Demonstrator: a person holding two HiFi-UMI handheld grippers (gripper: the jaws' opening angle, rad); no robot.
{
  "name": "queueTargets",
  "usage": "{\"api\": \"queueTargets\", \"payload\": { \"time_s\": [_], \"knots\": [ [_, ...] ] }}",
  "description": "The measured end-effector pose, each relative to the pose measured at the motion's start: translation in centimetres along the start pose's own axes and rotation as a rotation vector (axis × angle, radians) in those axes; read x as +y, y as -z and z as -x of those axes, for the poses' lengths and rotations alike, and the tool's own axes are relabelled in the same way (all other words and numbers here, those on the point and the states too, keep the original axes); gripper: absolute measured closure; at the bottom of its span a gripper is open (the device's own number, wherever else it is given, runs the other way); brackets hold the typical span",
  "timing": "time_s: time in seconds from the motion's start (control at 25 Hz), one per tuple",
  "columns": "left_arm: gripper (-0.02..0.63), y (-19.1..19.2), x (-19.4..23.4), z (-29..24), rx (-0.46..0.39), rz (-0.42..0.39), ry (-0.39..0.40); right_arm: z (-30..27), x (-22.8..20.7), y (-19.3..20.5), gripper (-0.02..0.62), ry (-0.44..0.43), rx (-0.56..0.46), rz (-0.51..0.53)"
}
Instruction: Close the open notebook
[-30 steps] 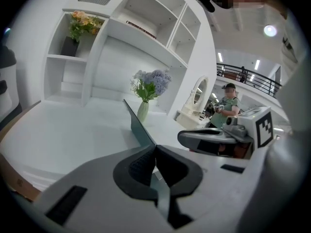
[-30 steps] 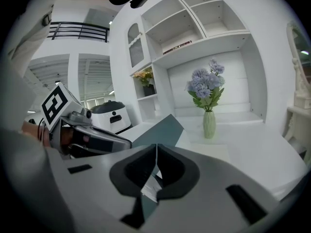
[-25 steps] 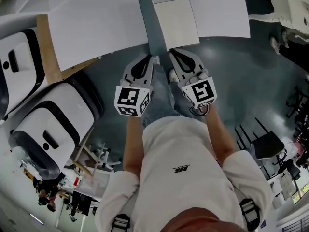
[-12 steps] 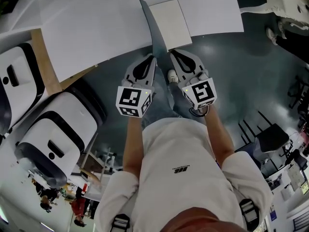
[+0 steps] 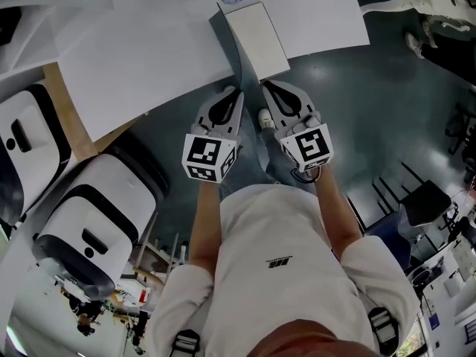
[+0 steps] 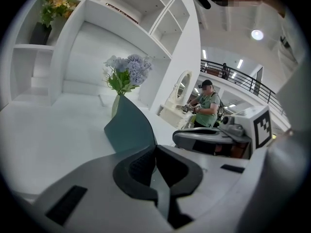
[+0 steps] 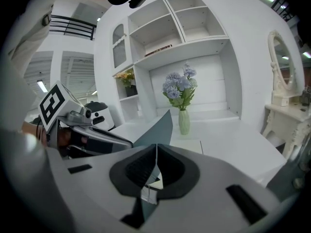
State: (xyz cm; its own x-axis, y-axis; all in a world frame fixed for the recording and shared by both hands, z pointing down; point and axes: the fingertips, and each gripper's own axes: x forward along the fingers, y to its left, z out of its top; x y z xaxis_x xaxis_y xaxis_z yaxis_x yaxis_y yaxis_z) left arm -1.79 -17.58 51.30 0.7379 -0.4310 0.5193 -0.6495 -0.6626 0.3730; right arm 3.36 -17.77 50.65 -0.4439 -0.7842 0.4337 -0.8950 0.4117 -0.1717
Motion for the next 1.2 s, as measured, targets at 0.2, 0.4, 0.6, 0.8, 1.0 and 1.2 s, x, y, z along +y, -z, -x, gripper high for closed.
{"api": "queueTargets", "payload": {
  "time_s": [0.2, 0.4, 0.6, 0.8, 1.0, 1.2],
  "knots": [
    [0.606, 0.0, -0.5, -1.2, 0.017, -0.014, 0.038, 0.1, -0.9, 0.2, 0.598, 0.031, 0.001, -0.014],
    [0.606, 0.0, -1.0, -2.3, 0.037, -0.027, 0.072, 0.3, -1.7, 0.4, 0.598, 0.059, 0.003, -0.029],
    [0.606, 0.2, -1.5, -3.4, 0.057, -0.035, 0.102, 0.4, -2.6, 0.8, 0.598, 0.083, 0.009, -0.044],
    [0.606, 0.2, -1.9, -4.4, 0.071, -0.042, 0.133, 0.6, -3.5, 1.1, 0.598, 0.112, 0.012, -0.055],
    [0.606, 0.5, -2.3, -5.2, 0.085, -0.050, 0.157, 0.8, -4.1, 1.5, 0.598, 0.135, 0.018, -0.069],
    [0.606, 0.7, -2.5, -6.0, 0.102, -0.059, 0.179, 0.9, -4.4, 2.0, 0.598, 0.154, 0.021, -0.082]
  ]
}}
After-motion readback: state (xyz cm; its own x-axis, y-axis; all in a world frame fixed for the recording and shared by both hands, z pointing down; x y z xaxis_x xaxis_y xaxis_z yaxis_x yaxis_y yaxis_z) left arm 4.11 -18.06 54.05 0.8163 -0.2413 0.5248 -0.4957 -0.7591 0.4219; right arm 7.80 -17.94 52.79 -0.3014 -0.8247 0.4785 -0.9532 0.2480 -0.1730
